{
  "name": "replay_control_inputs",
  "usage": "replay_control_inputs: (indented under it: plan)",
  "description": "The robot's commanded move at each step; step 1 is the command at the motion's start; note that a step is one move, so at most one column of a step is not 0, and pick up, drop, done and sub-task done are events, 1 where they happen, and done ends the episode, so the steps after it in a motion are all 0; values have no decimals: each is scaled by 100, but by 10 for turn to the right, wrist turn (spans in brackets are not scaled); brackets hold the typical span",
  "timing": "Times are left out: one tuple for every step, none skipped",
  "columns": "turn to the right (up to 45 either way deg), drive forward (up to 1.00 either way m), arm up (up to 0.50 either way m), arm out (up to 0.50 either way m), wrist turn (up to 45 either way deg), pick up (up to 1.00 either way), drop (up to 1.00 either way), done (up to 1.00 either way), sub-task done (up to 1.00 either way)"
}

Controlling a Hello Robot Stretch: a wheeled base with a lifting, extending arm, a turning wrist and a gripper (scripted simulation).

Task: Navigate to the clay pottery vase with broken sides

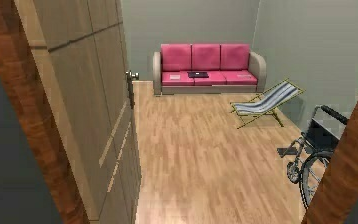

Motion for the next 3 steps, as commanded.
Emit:
replay_control_inputs:
  plan:
    - [0, 25, 0, 0, 0, 0, 0, 0, 0]
    - [120, 0, 0, 0, 0, 0, 0, 0, 0]
    - [0, 95, 0, 0, 0, 0, 0, 0, 0]
